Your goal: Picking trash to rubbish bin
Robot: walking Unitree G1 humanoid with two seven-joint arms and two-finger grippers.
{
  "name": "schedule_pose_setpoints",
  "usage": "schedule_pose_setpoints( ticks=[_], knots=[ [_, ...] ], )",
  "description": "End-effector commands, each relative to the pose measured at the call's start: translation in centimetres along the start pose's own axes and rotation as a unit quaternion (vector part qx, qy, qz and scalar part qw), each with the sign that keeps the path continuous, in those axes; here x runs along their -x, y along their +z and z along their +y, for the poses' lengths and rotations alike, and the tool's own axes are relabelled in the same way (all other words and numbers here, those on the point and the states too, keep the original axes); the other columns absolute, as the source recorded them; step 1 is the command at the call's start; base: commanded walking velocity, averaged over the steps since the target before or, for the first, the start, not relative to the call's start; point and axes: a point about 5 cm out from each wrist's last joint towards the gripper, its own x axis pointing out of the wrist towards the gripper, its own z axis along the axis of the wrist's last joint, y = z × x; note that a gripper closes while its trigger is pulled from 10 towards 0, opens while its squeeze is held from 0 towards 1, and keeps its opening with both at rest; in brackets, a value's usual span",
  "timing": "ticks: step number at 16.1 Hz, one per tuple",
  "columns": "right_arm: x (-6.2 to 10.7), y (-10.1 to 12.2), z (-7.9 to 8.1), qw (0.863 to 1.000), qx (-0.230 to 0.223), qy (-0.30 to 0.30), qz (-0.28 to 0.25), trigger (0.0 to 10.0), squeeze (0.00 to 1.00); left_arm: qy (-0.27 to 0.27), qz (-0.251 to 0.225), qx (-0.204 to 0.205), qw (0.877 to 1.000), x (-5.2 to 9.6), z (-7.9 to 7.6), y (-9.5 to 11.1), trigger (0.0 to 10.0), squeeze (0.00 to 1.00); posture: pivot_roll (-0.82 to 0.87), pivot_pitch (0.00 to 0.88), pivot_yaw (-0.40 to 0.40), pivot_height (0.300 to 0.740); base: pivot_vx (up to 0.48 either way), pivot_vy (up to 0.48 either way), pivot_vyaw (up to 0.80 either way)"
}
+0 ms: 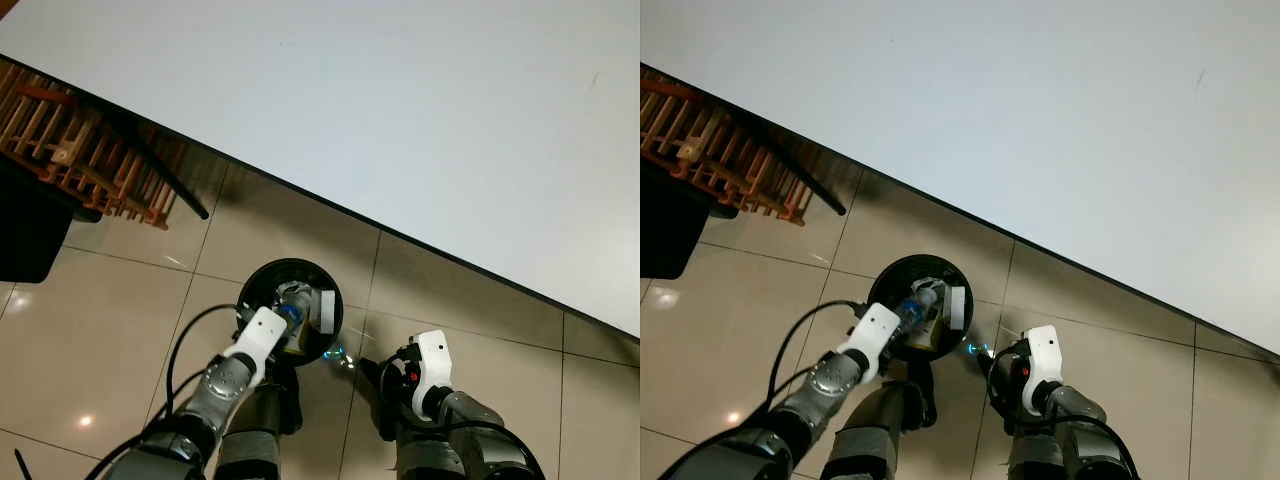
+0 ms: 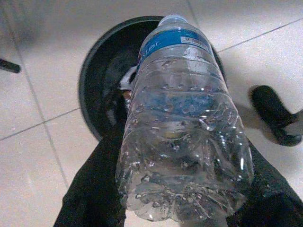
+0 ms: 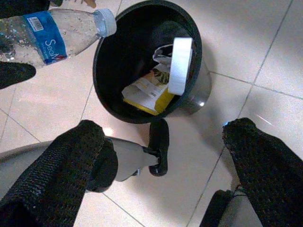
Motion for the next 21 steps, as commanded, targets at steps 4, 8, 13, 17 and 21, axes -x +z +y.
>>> schedule_pose_setpoints(
  ticks=[4,8,13,17,21],
  knots=[
    [0.57,-1.93,0.35,0.999,-0.024,-0.002,0.029,10.0,0.0,0.021,0.058,-0.034,0.998,0.84,0.5,-2.61,10.0,0.0,0.0,0.48,0.091,0.74,0.0,0.0,0.0],
    [0.61,-2.08,0.52,0.999,-0.027,-0.004,0.032,10.0,0.0,0.012,0.048,-0.034,0.998,0.62,0.34,-2.07,10.0,1.0,0.0,0.479,0.095,0.74,0.0,0.0,0.0],
    [0.66,-2.22,0.61,0.999,-0.023,-0.002,0.038,10.0,0.0,0.009,0.046,-0.035,0.998,0.53,0.09,-1.89,10.0,1.0,0.0,0.479,0.093,0.74,0.0,0.0,0.0],
    [0.65,-2.19,0.58,0.999,-0.023,-0.002,0.039,10.0,0.0,0.011,0.045,-0.035,0.998,0.52,0.2,-1.86,10.0,1.0,0.0,0.475,0.093,0.74,0.0,0.0,0.0],
    [0.48,-2.02,0.36,0.999,-0.022,-0.013,0.035,10.0,0.0,0.032,0.037,-0.022,0.999,0.57,0.6,-1.77,10.0,0.0,0.01,0.451,0.101,0.74,0.0,0.0,0.0]
  ],
)
